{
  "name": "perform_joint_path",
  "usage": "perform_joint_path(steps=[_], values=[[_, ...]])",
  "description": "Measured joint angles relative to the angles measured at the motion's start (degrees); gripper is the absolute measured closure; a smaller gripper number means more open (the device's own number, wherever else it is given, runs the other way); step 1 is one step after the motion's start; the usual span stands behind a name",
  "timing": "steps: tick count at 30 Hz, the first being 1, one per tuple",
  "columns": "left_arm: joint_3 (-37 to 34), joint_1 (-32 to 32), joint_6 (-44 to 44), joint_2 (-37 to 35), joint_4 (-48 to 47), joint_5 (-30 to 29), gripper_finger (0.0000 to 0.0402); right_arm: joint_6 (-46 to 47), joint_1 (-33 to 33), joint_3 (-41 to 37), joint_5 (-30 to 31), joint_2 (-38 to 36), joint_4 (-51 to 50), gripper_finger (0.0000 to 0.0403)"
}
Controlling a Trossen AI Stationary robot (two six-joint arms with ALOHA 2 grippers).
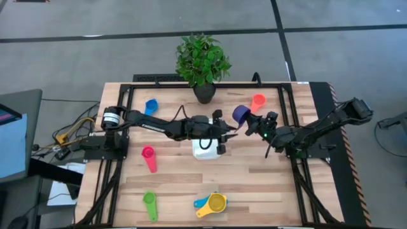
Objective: Nest measuring cups in basket
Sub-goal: Stack the violet measuring cup on top of the yellow measuring cup
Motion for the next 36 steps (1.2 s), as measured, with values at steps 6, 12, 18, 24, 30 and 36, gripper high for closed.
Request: perform_joint_path(steps=[6, 12, 18, 24, 30, 36], values=[[0.00, 0.00, -2.02, 0.00, 0.83, -0.12, 0.0307, -0.06, 0.68, 0.00, 0.18, 0.02, -0.21, 0.0378], [0.00, -0.02, -2.21, 0.00, 4.11, -1.00, 0.0306, -0.07, 0.80, 0.00, -0.76, 0.04, 0.18, 0.0381], [0.02, 0.39, -1.96, 0.00, 4.25, -1.46, 0.0343, -0.22, 0.81, 0.00, -0.82, 0.04, 1.02, 0.0381], [0.02, 0.65, -2.20, 0.02, 2.57, -1.46, 0.0370, -0.41, 0.79, 0.13, -0.79, 0.04, 1.51, 0.0384], [0.02, 0.74, -2.25, 0.02, 1.46, -1.71, 0.0373, -2.10, 0.76, 2.68, -1.43, 2.48, 0.75, 0.0383], [0.02, 0.79, -2.27, 0.00, -0.75, -3.24, 0.0396, -3.37, 0.72, 5.04, -1.20, 6.61, 1.03, 0.0380]])
